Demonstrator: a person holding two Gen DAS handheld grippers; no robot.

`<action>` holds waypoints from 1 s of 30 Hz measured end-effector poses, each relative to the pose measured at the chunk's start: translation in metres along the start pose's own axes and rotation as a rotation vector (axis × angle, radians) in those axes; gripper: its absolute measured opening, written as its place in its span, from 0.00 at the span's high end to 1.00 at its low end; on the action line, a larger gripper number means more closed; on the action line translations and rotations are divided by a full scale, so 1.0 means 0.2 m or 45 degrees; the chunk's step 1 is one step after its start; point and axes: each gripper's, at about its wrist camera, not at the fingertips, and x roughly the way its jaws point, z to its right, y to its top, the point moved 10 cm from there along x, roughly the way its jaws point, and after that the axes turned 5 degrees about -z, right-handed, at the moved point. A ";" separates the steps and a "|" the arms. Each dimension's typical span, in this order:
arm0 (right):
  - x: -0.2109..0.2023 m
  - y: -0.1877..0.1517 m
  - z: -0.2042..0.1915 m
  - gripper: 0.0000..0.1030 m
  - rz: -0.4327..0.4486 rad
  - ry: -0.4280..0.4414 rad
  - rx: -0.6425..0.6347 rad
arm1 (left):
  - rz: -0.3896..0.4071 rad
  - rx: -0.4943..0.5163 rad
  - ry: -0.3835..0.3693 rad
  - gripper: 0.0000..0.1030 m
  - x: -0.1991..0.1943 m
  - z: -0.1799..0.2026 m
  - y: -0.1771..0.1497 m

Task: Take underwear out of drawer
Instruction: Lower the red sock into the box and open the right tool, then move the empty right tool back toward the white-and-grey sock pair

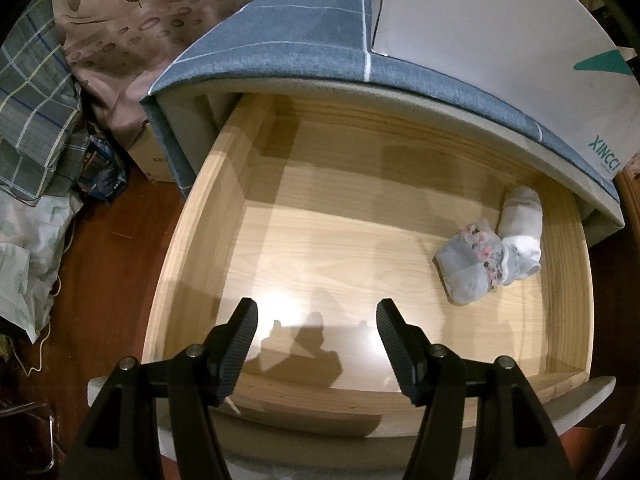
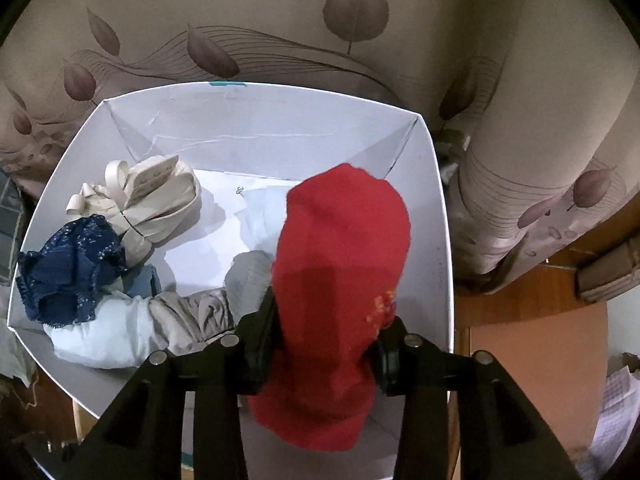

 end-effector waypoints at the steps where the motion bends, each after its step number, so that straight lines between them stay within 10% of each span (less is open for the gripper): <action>1: 0.00 0.00 0.00 0.60 -0.001 0.008 0.004 | -0.001 0.004 0.002 0.39 0.00 0.00 0.00; 6: -0.05 0.00 0.02 0.38 0.036 0.030 0.014 | -0.002 0.007 0.007 0.39 0.01 0.01 0.00; 30: -0.45 -0.39 0.05 0.34 0.148 0.105 -0.035 | -0.005 0.026 0.022 0.39 0.01 0.01 -0.01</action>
